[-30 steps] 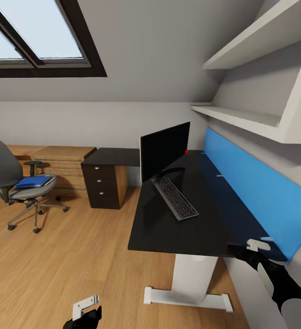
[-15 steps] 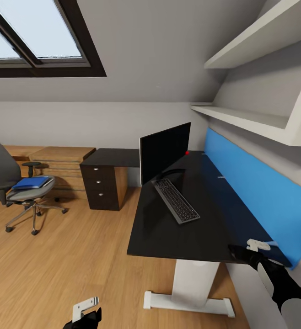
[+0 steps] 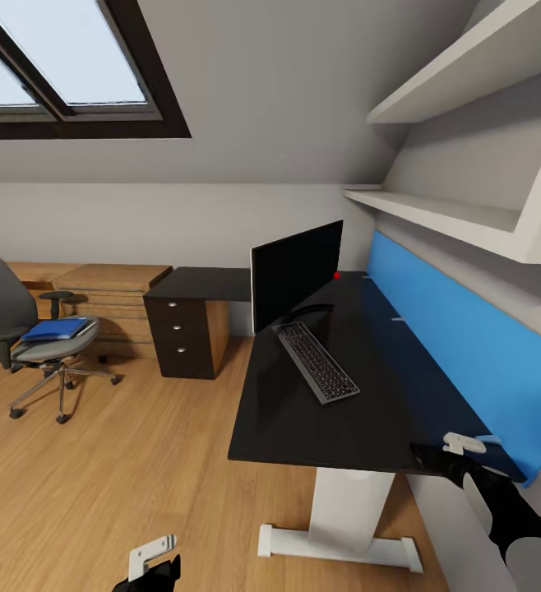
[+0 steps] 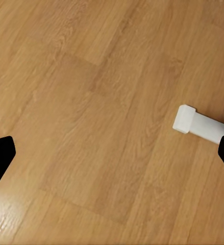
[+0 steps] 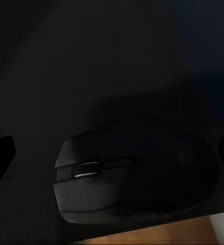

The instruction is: In the bedroom, organize the workspace by keeping the computer under the desk, ensuring the monitor is on the desk, placing the keyboard on the desk next to the monitor, placing the mouse on the desk next to the keyboard, moving the folder from the swivel chair onto the desk next to the mouse, stacking the notebook on top of the folder with the pen on top of the notebook, and positioning the swivel chair next to the desk.

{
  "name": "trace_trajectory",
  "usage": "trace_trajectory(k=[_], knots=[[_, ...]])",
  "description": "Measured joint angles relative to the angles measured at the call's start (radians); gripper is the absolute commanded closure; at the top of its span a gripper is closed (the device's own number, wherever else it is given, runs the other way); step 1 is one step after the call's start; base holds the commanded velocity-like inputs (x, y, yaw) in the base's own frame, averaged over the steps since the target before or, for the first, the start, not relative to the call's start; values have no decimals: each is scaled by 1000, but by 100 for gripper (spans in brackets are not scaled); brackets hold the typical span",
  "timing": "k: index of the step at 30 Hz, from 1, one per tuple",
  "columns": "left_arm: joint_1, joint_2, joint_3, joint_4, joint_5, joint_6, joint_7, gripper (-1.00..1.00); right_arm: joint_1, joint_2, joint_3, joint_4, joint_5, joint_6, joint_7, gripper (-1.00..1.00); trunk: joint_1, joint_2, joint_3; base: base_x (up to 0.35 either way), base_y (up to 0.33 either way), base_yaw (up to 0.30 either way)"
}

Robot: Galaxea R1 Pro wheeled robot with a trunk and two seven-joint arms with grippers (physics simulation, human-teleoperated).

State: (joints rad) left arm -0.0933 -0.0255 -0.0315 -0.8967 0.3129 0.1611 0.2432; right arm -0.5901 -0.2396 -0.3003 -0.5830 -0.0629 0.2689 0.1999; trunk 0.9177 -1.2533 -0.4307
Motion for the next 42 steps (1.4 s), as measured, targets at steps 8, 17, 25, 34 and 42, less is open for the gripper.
trace_trajectory(k=[8, 17, 25, 34, 42], knots=[[0, -2, -2, 0, -1, 0, 0, -100, -1, 0, 0, 0, 3, 20, -3, -100, 0, 0, 0, 0, 0, 0], [0, -3, -5, 0, -1, 0, 1, -100, -2, 0, 0, 0, 4, 21, -26, -100, 0, 0, 0, 0, 0, 0], [0, -3, -5, 0, -1, 0, -1, -100, -2, 0, 0, 0, 4, 21, -36, -100, 0, 0, 0, 0, 0, 0], [0, -3, -6, 0, -1, 1, 0, -100, -2, 0, 0, 0, 4, 21, -37, -100, 4, -7, -3, 0, 0, 0], [0, -3, -4, 0, -1, 1, 0, -100, -2, 0, 0, -1, 4, 21, -37, -100, 15, -28, -13, 0, 0, 0]])
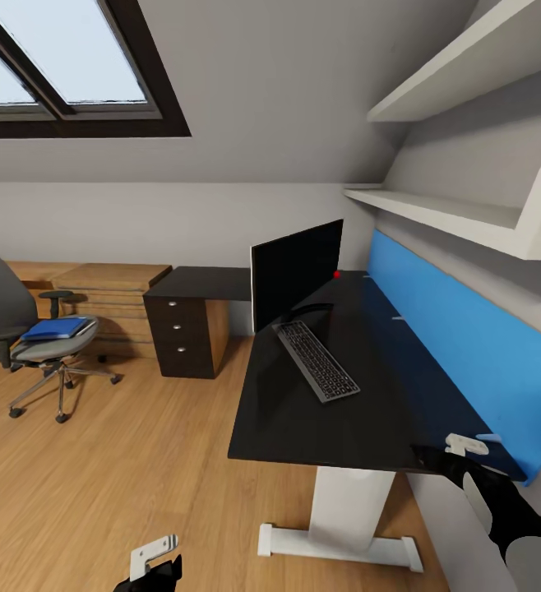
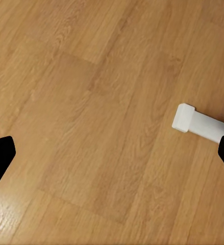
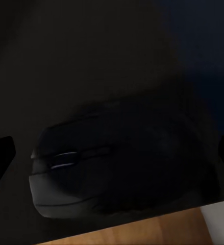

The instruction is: In the bedroom, organize the workspace by keeping the computer under the desk, ensuring the monitor is on the desk, placing the keyboard on the desk next to the monitor, placing the mouse on the desk next to the keyboard, moving the folder from the swivel chair onto the desk next to the mouse, stacking the notebook on top of the folder with the pen on top of the notebook, and positioning the swivel chair next to the desk.

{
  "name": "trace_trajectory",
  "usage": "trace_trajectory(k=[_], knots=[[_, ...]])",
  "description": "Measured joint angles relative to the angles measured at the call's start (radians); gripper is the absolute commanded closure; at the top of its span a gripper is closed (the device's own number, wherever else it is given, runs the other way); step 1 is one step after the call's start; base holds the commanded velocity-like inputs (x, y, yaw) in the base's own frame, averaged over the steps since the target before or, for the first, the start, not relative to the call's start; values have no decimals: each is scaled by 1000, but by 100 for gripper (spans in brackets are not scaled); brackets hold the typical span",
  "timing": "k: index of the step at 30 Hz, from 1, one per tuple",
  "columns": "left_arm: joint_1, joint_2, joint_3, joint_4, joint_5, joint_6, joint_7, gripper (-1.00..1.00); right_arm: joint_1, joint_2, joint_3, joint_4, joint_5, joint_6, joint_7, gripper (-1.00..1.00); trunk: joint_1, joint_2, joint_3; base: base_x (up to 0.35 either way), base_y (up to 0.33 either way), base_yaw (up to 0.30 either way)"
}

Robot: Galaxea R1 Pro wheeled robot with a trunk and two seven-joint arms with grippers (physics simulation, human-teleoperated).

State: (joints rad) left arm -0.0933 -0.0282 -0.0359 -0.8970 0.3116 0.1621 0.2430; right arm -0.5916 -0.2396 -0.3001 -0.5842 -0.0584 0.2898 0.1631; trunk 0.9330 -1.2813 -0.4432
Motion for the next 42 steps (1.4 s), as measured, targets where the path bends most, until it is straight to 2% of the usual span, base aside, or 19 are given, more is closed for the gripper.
trace_trajectory(k=[2, 6, 14, 18, 30, 31, 42], knots=[[0, 0, -1, 0, 0, 0, 0, -100, 0, 0, 0, 0, 0, 0, 0, -100, 0, 0, 0, 0, 0, 0], [0, 0, -1, 0, 0, 0, 0, -100, 0, 0, 0, 0, 0, 0, 0, -100, 15, -28, -12, 0, 0, 0], [0, 0, -1, 0, 1, 0, -1, -100, 0, 0, 0, 0, 0, 0, 0, -100, 15, -28, -13, 0, 0, 0], [0, 0, -1, 0, 0, 0, -1, -100, -1, 0, 0, -2, 6, -4, -1, -100, 30, -56, -25, 0, 0, 0], [0, 0, 2, -3, 1, 0, -2, -100, -1, 0, 0, -2, 5, -4, -1, -100, 31, -56, -25, 0, 0, 0], [0, 0, 2, -3, 1, 0, -2, -100, -1, 0, 0, -2, 5, -4, -1, 100, 31, -56, -25, 0, 0, 0], [0, 0, 1, -3, 1, -1, -2, -100, -1, 0, 5, -2, 7, -4, 0, 100, 31, -56, -25, 0, 0, 0]])
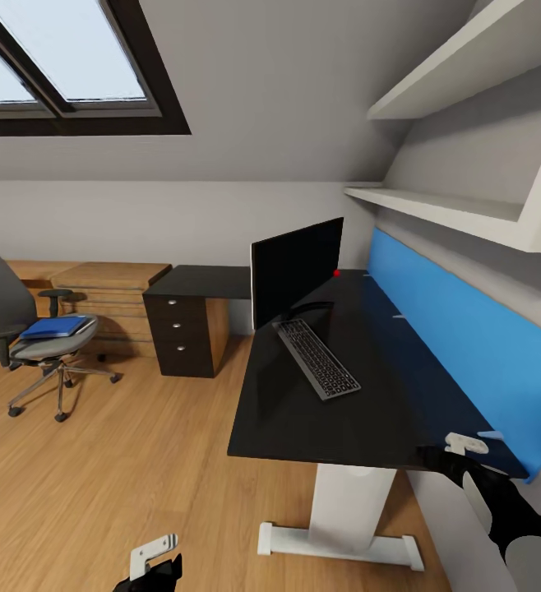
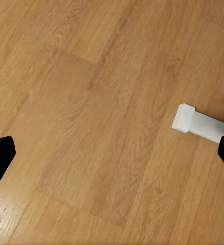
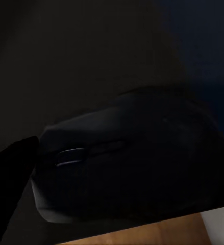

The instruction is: In the bedroom, organize the workspace by keeping the computer under the desk, ensuring the monitor is on the desk, placing the keyboard on the desk next to the monitor, placing the mouse on the desk next to the keyboard, moving the folder from the swivel chair onto the desk next to the mouse, stacking the notebook on top of the folder with the pen on top of the notebook, and positioning the swivel chair next to the desk.

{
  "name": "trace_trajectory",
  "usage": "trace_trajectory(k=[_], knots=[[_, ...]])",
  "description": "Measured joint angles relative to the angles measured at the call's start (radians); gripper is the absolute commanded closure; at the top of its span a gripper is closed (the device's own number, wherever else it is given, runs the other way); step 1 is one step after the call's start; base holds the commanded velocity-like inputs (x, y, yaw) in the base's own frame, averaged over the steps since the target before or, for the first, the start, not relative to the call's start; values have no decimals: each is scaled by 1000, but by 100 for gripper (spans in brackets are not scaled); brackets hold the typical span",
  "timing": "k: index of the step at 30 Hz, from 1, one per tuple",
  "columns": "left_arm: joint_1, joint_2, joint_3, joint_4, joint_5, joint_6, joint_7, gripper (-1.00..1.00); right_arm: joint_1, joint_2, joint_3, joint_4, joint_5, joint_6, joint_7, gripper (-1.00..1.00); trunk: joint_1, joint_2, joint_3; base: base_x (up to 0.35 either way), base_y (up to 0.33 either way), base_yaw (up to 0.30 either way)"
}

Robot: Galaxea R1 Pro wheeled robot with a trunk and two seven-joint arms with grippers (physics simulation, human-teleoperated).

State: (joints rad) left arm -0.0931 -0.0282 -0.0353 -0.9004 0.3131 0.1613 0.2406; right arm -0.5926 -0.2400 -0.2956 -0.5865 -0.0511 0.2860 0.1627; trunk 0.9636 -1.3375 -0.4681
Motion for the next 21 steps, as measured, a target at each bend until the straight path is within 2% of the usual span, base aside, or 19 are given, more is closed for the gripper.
trace_trajectory(k=[14, 15, 21], knots=[[0, 1, 0, -1, 0, 0, -1, -100, 1, 2, 2, -28, -8, 6, 3, 100, 0, 0, 0, 0, 0, 0], [0, 4, 1, 1, -2, 0, -1, -100, 0, 7, 1, -97, -11, 17, 3, 100, -4, 7, 3, 0, 0, 0], [0, 5, 3, 1, -2, 0, 0, -100, 1, 9, 1, -112, -10, 18, 2, 100, -27, 49, 22, 0, 0, 0]])
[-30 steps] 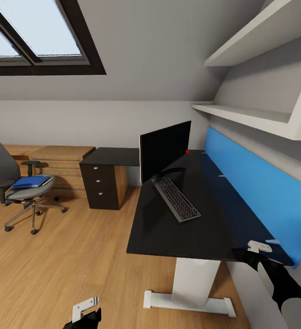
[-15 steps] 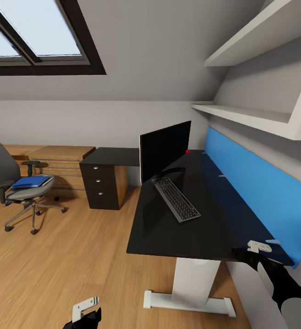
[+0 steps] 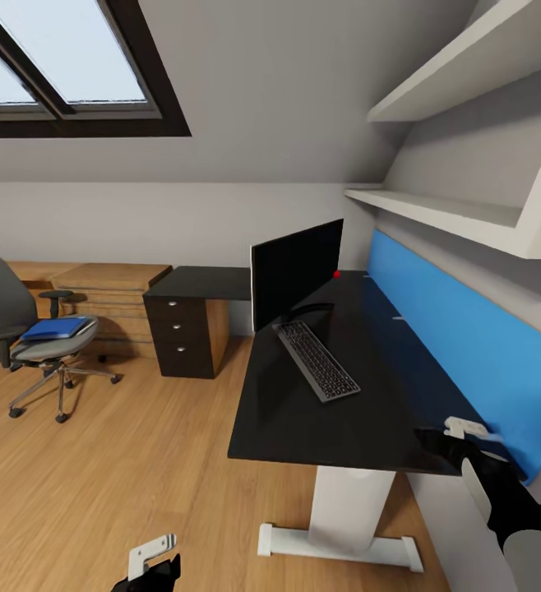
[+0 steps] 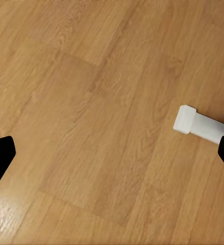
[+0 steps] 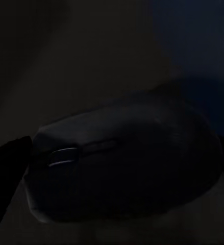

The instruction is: In the bedroom, organize the workspace by keeping the computer under the desk, ensuring the monitor is on the desk, placing the keyboard on the desk next to the monitor, placing the mouse on the desk next to the keyboard, moving the folder from the swivel chair onto the desk next to the mouse, stacking the notebook on top of the folder with the pen on top of the notebook, and positioning the swivel chair next to the desk.

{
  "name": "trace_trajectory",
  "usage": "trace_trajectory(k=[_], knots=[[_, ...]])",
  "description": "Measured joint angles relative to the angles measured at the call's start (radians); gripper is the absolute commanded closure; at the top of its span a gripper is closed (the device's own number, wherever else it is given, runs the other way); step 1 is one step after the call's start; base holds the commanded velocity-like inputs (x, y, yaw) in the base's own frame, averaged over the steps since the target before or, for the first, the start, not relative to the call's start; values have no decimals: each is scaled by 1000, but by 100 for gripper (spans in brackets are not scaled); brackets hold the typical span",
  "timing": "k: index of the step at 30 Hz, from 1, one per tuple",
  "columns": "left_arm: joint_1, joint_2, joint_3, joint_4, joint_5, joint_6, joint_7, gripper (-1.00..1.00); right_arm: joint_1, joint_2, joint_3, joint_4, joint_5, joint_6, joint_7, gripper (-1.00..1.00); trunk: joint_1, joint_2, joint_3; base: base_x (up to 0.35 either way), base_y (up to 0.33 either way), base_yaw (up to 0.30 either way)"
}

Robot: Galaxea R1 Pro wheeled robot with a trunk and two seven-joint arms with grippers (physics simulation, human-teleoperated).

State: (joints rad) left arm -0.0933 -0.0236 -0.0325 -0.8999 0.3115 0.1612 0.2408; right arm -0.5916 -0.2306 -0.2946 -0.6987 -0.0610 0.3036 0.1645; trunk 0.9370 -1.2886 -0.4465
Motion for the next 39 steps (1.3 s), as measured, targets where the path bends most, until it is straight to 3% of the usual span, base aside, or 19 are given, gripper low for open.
trace_trajectory(k=[4, 12, 14, 15, 17, 20, 22, 24, 27, 31, 39], knots=[[0, 0, 0, 1, 0, 0, 0, -100, 1, 13, 3, -6, 1, 3, 0, 100, -15, 28, 13, 0, 0, 0], [0, 1, 3, 4, 0, 2, 0, -100, 5, 100, 9, -169, 32, 137, -4, 100, -46, 84, 38, 0, 0, 0], [0, 1, 3, 4, 0, 2, 0, -100, 7, 153, 9, -236, 69, 195, -14, 100, -54, 98, 44, 0, 0, 0], [0, 3, 4, 4, 0, 2, 1, -100, 7, 222, 13, -288, 123, 249, -52, 100, -58, 105, 47, 0, 0, 0], [0, 15, 5, 5, 0, 2, 1, -100, 8, 305, 30, -321, 192, 279, -125, 100, -65, 119, 53, 0, 0, 0], [0, 44, 6, 4, 2, 2, 1, -100, 8, 395, 120, -338, 256, 297, -269, 100, -77, 140, 63, 0, 0, 0], [0, 53, 6, 2, 3, 1, 0, -100, 8, 404, 211, -344, 252, 301, -336, 100, -77, 140, 63, 0, 0, 0], [0, 56, 6, -1, 2, 0, 0, -100, 8, 404, 279, -344, 187, 301, -371, 100, -77, 140, 63, 0, 0, 0], [0, 58, 5, -2, 2, -1, -1, -100, 9, 405, 324, -344, 89, 298, -384, 100, -77, 140, 63, 0, 0, 0], [0, 58, 4, -4, 2, -22, -5, -100, 55, 405, 355, -343, 30, 289, -383, 100, -77, 140, 63, 0, 65, 0], [0, 57, 0, -4, 2, -65, -6, -100, 76, 405, 363, -344, 19, 287, -382, 100, -77, 140, 63, 0, 290, 0]])
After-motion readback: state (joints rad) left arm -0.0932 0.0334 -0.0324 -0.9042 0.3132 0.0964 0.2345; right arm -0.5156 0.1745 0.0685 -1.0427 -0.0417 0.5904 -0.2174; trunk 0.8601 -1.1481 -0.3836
